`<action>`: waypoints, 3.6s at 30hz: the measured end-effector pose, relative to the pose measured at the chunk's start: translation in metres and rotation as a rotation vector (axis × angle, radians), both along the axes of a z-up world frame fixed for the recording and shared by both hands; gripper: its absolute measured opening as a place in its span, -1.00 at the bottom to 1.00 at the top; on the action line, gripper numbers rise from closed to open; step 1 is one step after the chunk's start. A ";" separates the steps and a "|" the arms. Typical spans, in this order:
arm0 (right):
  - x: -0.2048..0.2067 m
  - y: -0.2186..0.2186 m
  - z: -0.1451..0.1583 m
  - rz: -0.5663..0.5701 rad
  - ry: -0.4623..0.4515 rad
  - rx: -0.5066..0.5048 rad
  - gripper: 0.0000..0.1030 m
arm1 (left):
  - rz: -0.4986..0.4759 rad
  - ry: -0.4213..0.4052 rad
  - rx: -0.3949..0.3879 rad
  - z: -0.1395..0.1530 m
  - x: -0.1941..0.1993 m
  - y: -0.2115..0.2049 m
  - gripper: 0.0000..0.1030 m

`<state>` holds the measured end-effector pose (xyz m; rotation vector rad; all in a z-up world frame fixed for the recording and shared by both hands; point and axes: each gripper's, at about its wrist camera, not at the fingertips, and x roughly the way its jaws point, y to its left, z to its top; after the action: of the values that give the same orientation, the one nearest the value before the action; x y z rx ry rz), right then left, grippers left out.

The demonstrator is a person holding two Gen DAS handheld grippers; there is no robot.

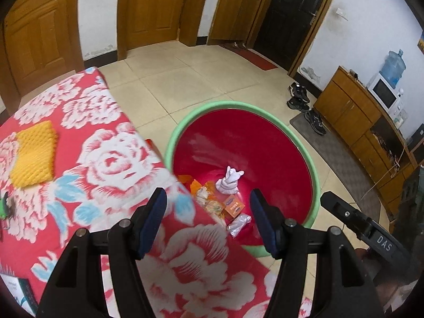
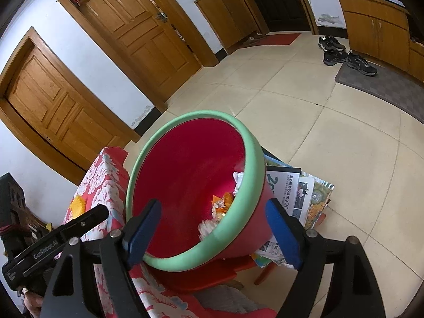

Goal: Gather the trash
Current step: 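Carry the paper ball over the red bin and open the left tool, then move both tools back over the table, then grasp the blue plastic handle with the left tool, then lift the blue handle with the left tool while the right tool reaches toward the green toy keychain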

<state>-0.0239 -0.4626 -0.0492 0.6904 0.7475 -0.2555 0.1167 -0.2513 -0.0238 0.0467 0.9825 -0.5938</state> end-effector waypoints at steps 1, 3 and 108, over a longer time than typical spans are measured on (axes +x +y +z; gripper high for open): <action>0.000 0.002 0.001 0.002 0.000 -0.001 0.61 | 0.005 0.000 -0.002 0.001 0.000 0.004 0.26; 0.001 0.005 0.002 0.009 -0.001 -0.002 0.61 | 0.018 -0.005 -0.005 0.005 -0.001 0.012 0.26; 0.145 0.315 0.033 0.640 0.088 -0.253 0.88 | 0.605 -0.041 0.019 -0.016 0.045 0.339 -0.63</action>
<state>0.1213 -0.1473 -0.0165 0.1780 0.9619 0.2054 0.1614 0.0874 -0.0393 -0.2154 0.9034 -0.0270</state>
